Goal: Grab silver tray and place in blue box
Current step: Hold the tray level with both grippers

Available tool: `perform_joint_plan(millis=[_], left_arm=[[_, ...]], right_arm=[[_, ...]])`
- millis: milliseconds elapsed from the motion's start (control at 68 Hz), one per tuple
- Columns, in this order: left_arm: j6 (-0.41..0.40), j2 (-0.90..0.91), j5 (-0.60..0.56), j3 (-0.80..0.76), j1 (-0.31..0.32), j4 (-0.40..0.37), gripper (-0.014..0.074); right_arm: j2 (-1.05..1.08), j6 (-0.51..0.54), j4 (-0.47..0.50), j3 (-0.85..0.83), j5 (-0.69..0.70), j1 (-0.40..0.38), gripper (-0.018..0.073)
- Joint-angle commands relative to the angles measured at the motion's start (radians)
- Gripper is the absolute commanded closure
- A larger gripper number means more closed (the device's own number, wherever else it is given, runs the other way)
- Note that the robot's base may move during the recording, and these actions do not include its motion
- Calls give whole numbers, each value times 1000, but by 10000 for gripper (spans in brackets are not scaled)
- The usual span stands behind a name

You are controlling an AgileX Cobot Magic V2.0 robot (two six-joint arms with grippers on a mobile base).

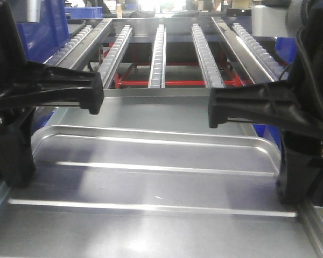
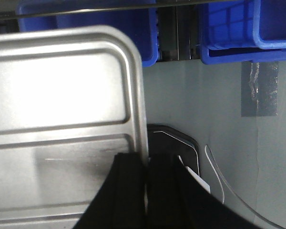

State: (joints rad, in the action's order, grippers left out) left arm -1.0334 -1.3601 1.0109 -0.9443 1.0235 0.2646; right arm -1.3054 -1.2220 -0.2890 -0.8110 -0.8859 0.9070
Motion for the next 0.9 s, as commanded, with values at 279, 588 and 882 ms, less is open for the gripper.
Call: perform_joint_plan(millis=[279, 588, 882], left_arm=[[3, 28, -25, -25, 14, -22, 697], [3, 28, -25, -25, 14, -22, 697], [3, 28, -25, -25, 14, -22, 697]], right_arm=[[31, -5, -30, -28, 56, 3, 489], [31, -5, -30, -28, 56, 3, 489], [31, -5, -30, -28, 56, 3, 489]])
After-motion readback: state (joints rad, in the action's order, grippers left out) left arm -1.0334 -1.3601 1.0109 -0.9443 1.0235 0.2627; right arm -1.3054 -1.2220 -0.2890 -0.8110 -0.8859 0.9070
